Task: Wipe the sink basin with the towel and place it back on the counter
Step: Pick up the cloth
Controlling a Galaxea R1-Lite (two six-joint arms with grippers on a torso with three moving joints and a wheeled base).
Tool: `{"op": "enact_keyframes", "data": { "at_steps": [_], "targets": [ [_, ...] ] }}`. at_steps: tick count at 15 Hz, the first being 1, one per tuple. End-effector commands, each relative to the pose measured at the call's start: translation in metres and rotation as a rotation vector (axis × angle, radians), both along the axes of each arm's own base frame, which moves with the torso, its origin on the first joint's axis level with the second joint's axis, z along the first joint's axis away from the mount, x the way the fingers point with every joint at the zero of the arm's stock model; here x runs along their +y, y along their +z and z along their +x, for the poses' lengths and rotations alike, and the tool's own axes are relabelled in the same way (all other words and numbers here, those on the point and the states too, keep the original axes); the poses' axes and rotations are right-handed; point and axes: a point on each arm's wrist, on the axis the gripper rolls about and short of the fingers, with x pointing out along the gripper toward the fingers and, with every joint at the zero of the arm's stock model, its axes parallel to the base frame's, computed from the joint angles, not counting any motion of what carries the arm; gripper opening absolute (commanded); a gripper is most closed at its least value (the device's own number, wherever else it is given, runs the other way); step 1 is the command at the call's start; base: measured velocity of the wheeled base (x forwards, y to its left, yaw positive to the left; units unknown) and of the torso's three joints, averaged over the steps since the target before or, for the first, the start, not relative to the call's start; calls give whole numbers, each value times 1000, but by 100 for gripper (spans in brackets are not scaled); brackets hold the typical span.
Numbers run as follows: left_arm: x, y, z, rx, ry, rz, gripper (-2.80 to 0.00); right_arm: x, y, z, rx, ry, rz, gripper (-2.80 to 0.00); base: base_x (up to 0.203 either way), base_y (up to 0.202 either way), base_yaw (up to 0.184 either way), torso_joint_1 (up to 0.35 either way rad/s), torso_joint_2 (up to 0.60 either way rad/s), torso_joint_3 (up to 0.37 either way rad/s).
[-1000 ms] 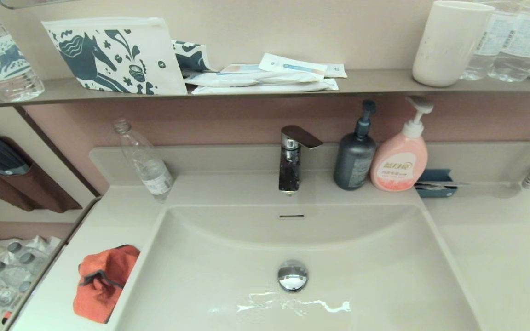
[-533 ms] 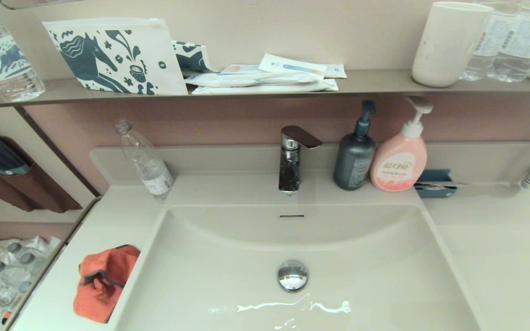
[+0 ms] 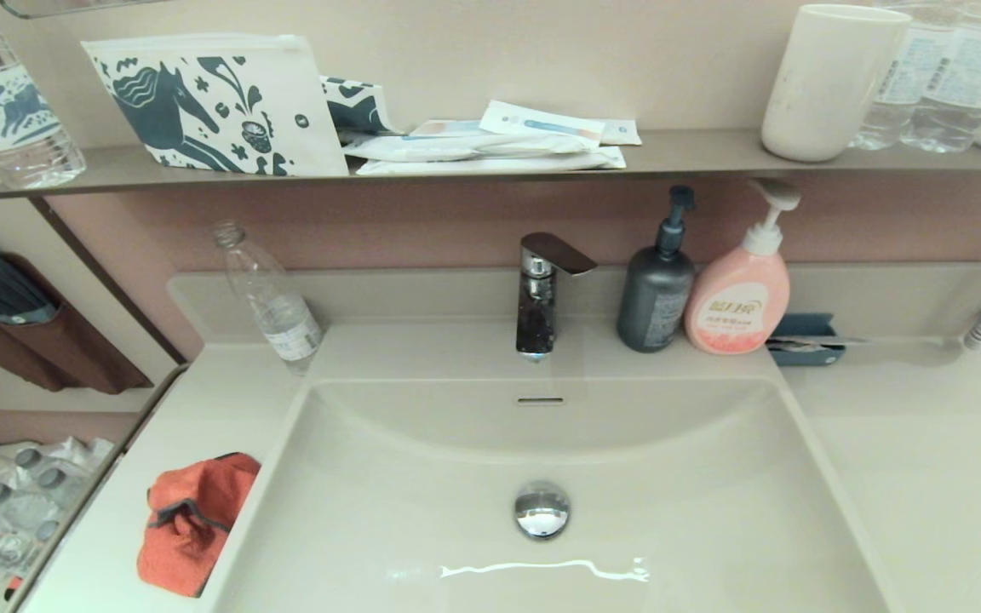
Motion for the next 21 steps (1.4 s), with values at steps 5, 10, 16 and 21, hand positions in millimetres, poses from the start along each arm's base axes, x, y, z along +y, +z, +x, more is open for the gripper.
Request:
{"op": "enact_keyframes", "data": {
  "at_steps": [5,10,16,21],
  "targets": [
    [0,0,0,1,0,0,-280,2,-28,-23,-53,49,-26,-280,0,0,0,0,0,0],
    [0,0,0,1,0,0,-280,6,-51,-19,-44,236,35,-280,0,0,0,0,0,0],
    [0,0,0,1,-1,0,-280,10,-64,-13,21,393,3,-280,0,0,0,0,0,0],
    [0,0,0,1,0,0,-280,11,-68,-12,60,465,-100,-280,0,0,0,0,0,0]
  ]
}}
